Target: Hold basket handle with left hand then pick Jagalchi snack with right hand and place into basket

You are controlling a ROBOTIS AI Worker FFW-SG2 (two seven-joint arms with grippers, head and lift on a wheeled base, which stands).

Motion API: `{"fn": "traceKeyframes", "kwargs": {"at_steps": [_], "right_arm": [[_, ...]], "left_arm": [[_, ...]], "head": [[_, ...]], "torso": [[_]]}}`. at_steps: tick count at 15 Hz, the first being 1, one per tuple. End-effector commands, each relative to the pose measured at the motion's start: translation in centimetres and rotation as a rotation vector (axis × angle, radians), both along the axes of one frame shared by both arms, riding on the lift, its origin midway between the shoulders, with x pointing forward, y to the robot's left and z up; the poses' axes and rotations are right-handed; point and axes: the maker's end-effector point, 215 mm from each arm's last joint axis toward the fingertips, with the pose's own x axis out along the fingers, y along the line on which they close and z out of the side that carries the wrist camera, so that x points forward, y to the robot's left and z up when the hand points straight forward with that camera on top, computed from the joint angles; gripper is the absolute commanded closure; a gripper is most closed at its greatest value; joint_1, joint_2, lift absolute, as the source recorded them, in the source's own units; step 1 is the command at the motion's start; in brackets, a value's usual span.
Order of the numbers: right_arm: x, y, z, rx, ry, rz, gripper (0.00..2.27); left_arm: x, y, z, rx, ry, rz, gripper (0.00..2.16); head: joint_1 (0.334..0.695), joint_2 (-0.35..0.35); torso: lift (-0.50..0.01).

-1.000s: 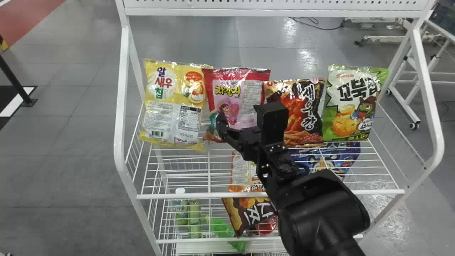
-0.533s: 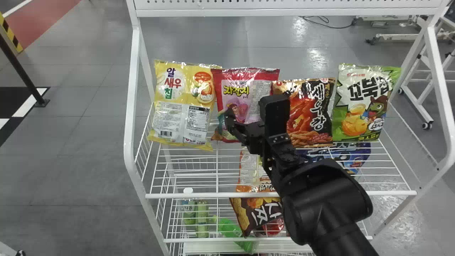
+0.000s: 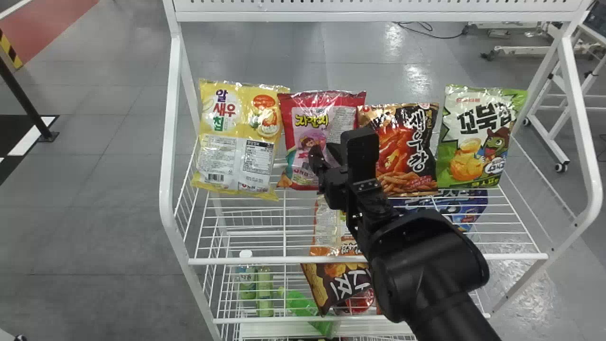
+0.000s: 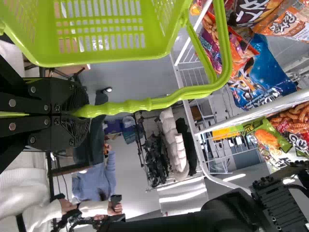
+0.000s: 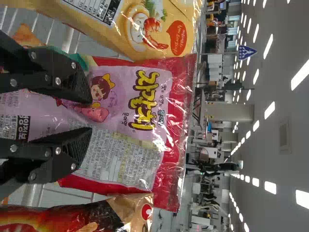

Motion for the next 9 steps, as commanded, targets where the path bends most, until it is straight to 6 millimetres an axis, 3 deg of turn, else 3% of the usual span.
{"fn": "traceKeyframes", "kwargs": {"at_steps": [1, 3, 9], "right_arm": [[-0.8, 0.5, 0.4, 0.024, -0.003, 0.004, 1.69], [-1.2, 0.7, 0.9, 0.039, -0.012, 0.006, 1.79], [-2.9, 1.3, 3.2, 0.090, -0.048, 0.025, 1.80]], "left_arm": [[0.1, -0.3, 0.0, -0.004, 0.002, -0.003, 1.52], [0.0, -0.3, -0.1, -0.004, 0.003, -0.003, 1.52], [-0.6, -0.4, 0.1, -0.010, 0.008, -0.006, 1.52]], "head": [[0.695, -0.010], [0.695, -0.010], [0.695, -0.002]], "torso": [[-0.010], [-0.010], [-0.010]]}}
